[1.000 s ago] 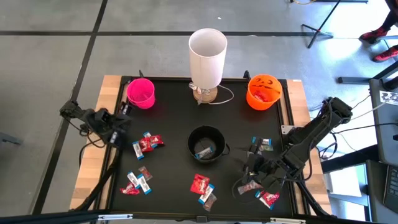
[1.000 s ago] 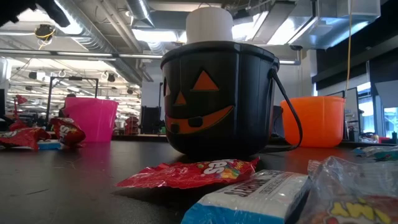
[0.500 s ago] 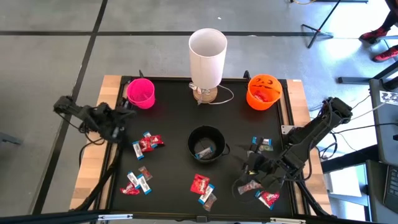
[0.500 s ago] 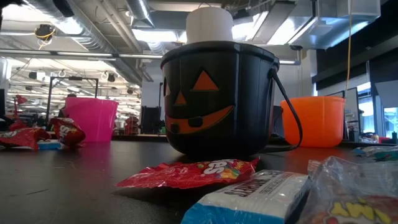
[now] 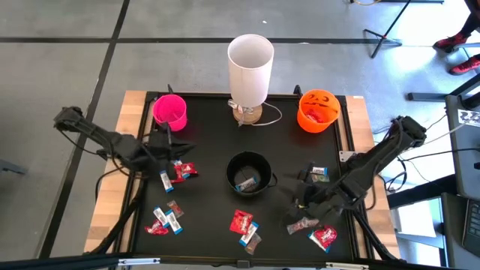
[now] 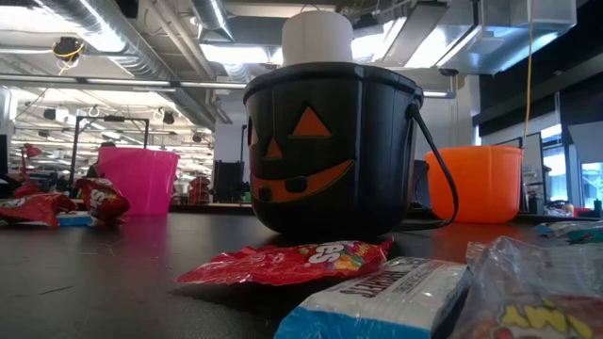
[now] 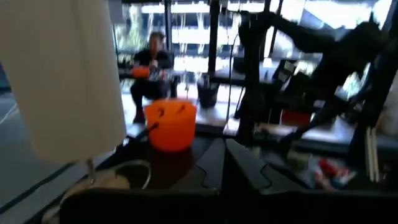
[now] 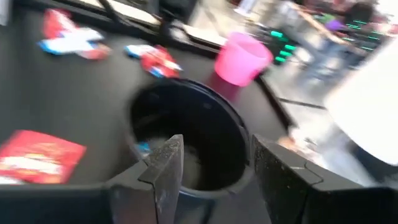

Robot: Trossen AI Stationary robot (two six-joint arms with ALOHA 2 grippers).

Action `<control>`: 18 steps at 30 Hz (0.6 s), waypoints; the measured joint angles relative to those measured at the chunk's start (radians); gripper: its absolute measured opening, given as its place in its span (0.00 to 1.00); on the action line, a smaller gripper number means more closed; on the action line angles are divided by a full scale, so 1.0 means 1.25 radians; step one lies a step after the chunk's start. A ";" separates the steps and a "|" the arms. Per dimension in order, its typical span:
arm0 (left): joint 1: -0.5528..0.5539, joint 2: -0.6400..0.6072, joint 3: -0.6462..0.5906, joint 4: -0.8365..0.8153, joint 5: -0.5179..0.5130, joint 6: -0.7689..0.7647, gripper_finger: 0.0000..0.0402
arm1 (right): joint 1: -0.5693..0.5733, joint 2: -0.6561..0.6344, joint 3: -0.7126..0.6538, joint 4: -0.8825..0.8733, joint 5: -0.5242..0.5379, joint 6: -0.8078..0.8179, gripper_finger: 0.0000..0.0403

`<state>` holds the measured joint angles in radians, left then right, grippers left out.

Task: Sort candy
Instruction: Put the red candy pack into the orange bucket

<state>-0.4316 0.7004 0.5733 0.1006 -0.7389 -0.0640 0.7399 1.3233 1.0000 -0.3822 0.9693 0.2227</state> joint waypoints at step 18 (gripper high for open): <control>0.011 0.243 0.214 -0.637 0.080 -0.380 0.33 | -0.001 -0.219 -0.104 0.345 -0.267 -0.186 0.46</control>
<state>-0.4172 1.0043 0.8406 -0.6956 -0.6388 -0.5390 0.7391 1.0501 0.8696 0.0494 0.6350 -0.0097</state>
